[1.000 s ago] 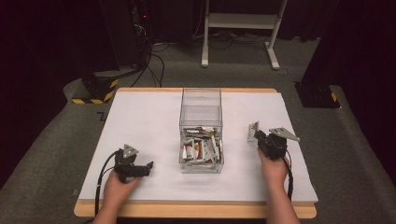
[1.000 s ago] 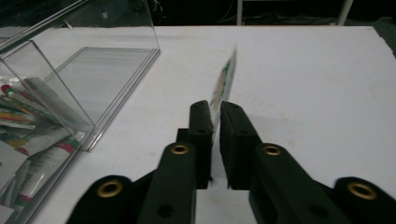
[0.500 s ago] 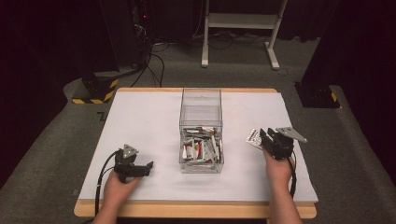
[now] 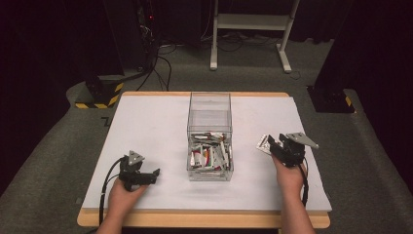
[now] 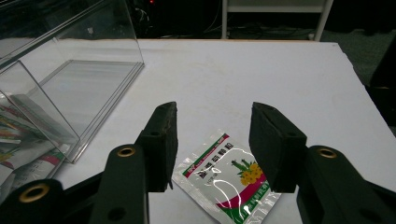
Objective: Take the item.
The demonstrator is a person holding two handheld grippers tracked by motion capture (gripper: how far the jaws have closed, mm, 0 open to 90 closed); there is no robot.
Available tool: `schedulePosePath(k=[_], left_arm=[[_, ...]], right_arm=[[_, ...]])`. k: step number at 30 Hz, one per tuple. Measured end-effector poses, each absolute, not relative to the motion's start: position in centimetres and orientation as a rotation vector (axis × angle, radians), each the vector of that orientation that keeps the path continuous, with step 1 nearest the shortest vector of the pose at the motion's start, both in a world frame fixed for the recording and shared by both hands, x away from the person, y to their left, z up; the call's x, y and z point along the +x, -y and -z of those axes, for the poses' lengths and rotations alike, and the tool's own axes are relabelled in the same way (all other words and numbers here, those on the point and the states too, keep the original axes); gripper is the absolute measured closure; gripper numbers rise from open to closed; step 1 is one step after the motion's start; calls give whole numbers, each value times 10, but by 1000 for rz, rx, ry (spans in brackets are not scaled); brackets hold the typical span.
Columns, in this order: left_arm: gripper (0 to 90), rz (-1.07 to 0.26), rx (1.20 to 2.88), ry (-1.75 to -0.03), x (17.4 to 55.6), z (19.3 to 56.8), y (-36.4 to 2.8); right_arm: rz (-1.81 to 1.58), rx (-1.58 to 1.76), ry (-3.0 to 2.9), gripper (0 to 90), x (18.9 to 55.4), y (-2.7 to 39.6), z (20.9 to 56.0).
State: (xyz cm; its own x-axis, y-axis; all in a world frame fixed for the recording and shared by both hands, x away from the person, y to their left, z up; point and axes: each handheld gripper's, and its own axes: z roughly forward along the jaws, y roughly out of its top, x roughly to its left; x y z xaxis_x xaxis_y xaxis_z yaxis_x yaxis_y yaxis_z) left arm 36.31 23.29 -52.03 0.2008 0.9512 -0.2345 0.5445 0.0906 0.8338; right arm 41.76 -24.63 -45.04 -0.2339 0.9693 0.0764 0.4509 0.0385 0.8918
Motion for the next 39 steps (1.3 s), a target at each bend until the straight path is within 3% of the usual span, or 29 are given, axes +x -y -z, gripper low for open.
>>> schedulePosePath(k=[22, 39], left_arm=[[60, -567, 1564, -1461, 364, 520, -232], [60, -565, 1563, -1463, 364, 520, -232]], right_arm=[[-1169, 1374, -1822, 364, 398, 228, 440], [-1059, 1380, -2033, 318, 388, 192, 479]])
